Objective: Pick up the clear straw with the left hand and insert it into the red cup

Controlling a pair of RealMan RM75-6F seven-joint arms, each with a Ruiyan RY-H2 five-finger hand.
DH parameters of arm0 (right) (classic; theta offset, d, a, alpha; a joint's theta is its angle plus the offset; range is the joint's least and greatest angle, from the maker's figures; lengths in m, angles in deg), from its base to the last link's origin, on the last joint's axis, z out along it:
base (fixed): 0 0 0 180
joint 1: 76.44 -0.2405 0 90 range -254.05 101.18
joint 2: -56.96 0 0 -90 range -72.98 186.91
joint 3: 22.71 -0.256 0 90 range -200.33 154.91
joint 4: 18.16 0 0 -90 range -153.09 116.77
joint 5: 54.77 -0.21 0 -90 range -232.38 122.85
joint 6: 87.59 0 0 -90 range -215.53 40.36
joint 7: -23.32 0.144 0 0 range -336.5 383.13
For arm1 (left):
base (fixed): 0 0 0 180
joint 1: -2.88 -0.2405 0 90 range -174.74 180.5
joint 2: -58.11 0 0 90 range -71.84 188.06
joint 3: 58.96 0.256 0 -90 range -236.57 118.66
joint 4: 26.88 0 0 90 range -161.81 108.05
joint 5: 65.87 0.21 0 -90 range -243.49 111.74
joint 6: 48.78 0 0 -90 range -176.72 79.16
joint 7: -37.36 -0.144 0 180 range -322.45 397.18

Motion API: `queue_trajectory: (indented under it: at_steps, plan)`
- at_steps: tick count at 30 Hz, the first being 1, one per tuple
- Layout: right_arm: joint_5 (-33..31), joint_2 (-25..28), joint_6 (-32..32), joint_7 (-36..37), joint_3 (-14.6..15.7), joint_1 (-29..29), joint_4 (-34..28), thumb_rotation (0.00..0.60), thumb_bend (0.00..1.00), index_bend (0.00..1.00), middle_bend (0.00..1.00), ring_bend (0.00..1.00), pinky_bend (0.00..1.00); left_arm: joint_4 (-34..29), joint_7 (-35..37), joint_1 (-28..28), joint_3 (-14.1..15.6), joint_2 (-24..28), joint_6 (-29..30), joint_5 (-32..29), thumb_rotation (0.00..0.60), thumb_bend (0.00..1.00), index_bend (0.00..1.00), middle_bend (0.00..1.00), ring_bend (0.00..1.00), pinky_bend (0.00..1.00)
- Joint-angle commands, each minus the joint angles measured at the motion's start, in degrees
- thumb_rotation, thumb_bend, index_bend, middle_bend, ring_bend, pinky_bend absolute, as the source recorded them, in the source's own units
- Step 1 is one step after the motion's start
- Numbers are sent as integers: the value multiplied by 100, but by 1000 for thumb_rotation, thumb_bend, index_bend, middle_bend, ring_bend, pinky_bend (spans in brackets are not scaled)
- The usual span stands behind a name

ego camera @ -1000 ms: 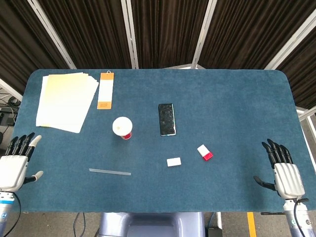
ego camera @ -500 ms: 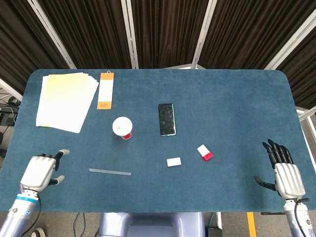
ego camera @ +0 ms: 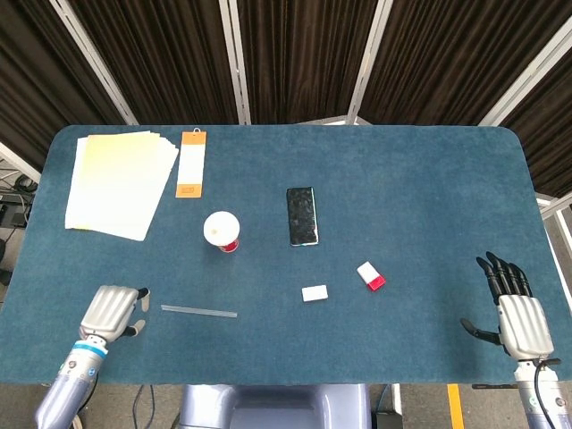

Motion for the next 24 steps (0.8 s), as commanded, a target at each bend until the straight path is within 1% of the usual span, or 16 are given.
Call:
queue_trajectory:
  at_steps: [1,6,13,24]
  plan:
    - [-1,-1,-1,2,-2,0,1,600,145,34,0,0,0,41,-335,235,-78,-264,-75,-367,600,304,541,998,928,767]
    - [-10,5,8,26,-3,1,-14,600,148,34,0,0,0,204,-704,505,-119,-583,-140,-819,600,360,498,998,928,767]
    - [-25,17,5,50,-13,7,-18,600,147,34,0,0,0,399,-1041,881,-146,-963,-268,-1452,600,362,496,998,928,767]
    - [-20,16,18,79,-16,0,-10,600,147,34,0,0,0,595,-1148,1305,-211,-1484,-220,-1837,600,361,494,998,929,767]
